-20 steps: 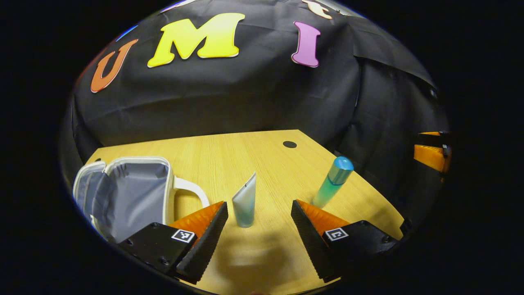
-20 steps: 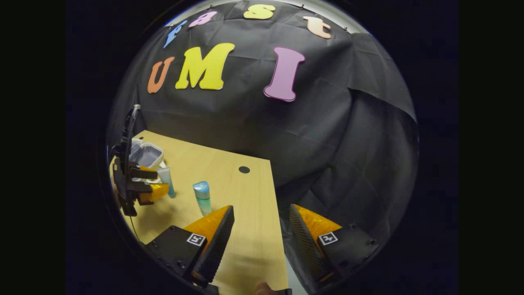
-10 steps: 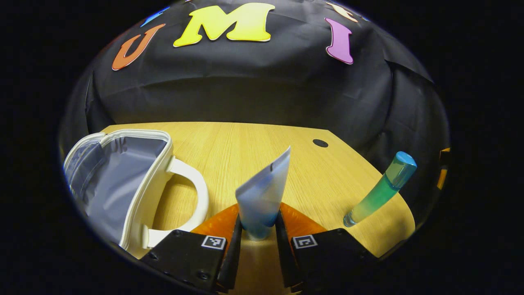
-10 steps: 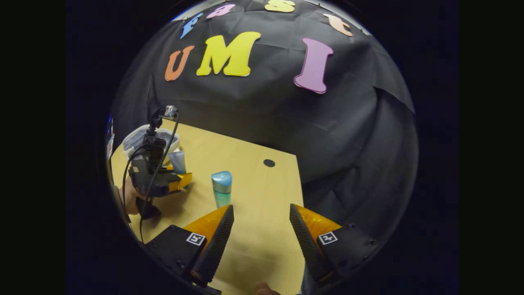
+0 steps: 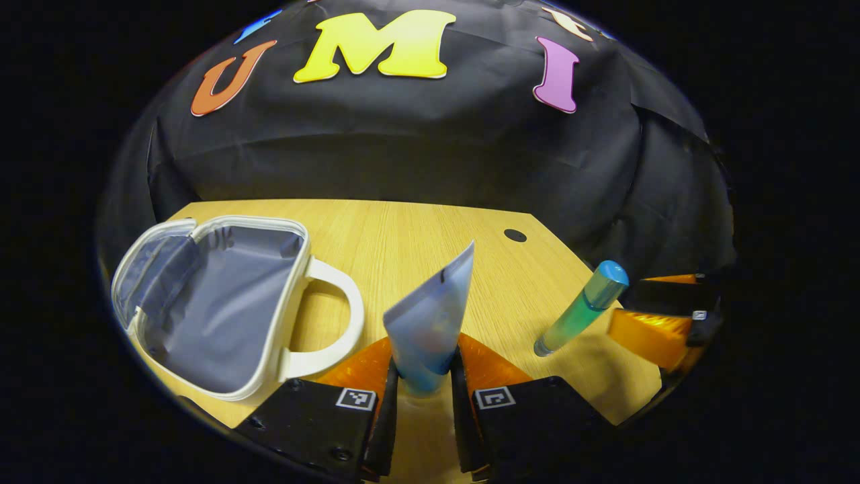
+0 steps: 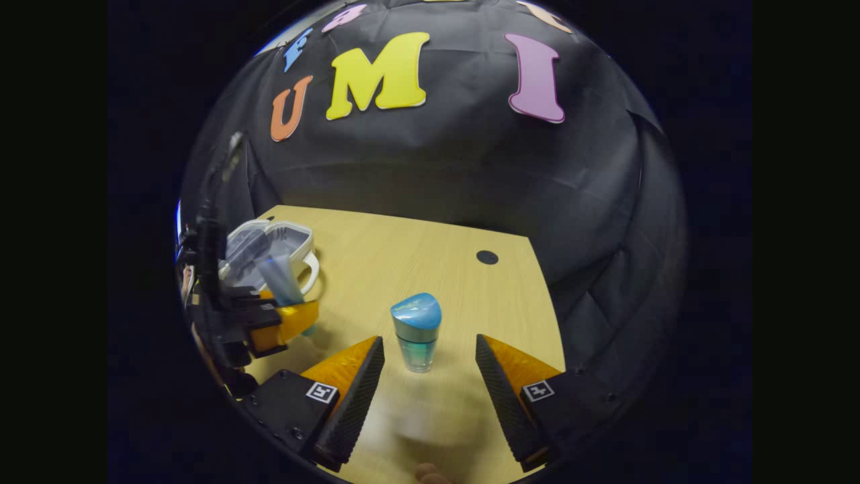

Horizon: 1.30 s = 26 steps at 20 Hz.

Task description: First open the suitcase, pack the skin care products into it, and then close the suitcase.

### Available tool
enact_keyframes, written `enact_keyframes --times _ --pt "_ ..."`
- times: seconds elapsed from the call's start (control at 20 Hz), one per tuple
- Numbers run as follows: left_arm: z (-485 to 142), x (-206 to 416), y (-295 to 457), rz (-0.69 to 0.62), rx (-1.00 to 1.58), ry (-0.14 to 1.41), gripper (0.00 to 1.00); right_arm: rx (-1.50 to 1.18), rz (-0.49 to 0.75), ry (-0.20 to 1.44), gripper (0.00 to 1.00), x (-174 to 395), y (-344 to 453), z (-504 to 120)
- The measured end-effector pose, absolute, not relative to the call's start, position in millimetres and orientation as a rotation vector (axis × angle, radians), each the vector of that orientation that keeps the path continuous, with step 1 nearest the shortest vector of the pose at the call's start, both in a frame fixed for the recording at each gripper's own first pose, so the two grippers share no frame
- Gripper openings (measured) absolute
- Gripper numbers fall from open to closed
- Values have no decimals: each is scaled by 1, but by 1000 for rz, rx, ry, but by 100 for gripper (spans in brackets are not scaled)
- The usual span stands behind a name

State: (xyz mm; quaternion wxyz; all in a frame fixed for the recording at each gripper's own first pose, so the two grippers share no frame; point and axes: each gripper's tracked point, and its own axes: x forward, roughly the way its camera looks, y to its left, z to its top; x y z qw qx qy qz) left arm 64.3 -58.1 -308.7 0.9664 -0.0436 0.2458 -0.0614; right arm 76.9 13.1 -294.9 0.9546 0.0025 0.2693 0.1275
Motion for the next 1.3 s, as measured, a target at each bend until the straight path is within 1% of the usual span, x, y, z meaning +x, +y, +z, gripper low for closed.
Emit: enact_keyframes --times 0.15,0.25,0.35,0.4,0.5,0.6,0.65,0.7,0.8,0.95,1.05,1.2,1.3 --pt "-283 38 -46 -113 -73 495 39 3 250 564 81 94 24 -311" --pt "-268 17 -36 -94 -65 503 39 1 235 559 77 107 26 -317" --pt "-255 -2 -29 -97 -64 520 38 -5 220 567 79 115 28 -327" --pt "-247 -11 -22 -93 -51 519 38 -3 211 574 74 118 28 -331" --pt "-231 -25 -9 -94 -22 518 38 12 188 588 68 121 29 -340" --pt "-214 -33 7 -94 -4 501 38 28 165 598 65 121 29 -344" --pt "-208 -37 15 -91 3 495 38 38 158 601 61 122 31 -349" --pt "-202 -39 25 -83 9 490 38 46 147 603 59 121 32 -349" --pt "-195 -43 44 -71 2 482 38 41 105 604 44 116 32 -347" --pt "-190 -46 74 -42 -3 485 38 22 96 616 41 107 41 -347" --pt "-189 -45 96 -31 -4 482 38 23 90 615 41 96 47 -337" --pt "-200 -33 132 -13 -3 501 38 35 97 586 41 73 59 -303" --pt "-213 -17 147 -27 -19 522 38 48 117 559 41 54 70 -276"
